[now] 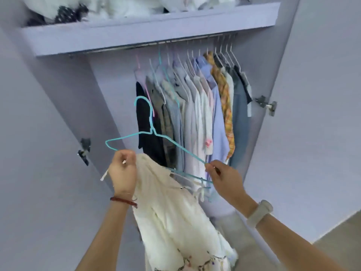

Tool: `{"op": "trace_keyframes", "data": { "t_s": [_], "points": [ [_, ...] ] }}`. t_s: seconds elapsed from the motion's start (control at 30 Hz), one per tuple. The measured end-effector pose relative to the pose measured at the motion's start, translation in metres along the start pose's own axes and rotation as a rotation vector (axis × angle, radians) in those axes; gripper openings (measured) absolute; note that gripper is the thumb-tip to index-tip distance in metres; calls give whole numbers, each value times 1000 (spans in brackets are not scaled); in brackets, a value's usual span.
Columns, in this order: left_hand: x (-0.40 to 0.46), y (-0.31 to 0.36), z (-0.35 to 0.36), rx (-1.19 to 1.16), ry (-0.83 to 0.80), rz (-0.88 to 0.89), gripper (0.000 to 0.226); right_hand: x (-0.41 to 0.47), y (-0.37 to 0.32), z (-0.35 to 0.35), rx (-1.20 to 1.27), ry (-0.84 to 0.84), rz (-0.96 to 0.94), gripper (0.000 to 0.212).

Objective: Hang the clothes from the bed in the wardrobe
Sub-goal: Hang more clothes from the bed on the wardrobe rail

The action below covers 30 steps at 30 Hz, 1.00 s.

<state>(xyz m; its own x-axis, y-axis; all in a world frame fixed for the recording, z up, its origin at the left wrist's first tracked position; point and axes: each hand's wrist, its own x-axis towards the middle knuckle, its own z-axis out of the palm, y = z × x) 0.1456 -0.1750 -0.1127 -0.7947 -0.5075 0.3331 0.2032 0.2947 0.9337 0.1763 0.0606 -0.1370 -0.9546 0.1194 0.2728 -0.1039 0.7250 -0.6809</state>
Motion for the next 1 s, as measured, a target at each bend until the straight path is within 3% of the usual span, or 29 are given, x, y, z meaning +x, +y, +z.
{"op": "trace_keyframes", "data": {
  "t_s": [0.13,0.27,0.43,0.57,0.67,1.0],
  "points": [
    [85,-8,3,30,102,17,27,62,-65,50,149,-119,-35,22],
    [148,-21,11,94,125,-16,16,114,-105,88,340,-198,37,25],
    [222,-16,19,117,209,-50,17,182,-149,115,407,-125,-41,27],
    [285,11,18,-20,345,109,24,239,-177,142,479,-72,-87,25],
    [319,13,21,-78,353,184,19,268,-187,169,554,-79,-113,24],
    [357,-94,37,160,371,-190,24,301,-201,239,673,-134,-138,19]
  ]
}}
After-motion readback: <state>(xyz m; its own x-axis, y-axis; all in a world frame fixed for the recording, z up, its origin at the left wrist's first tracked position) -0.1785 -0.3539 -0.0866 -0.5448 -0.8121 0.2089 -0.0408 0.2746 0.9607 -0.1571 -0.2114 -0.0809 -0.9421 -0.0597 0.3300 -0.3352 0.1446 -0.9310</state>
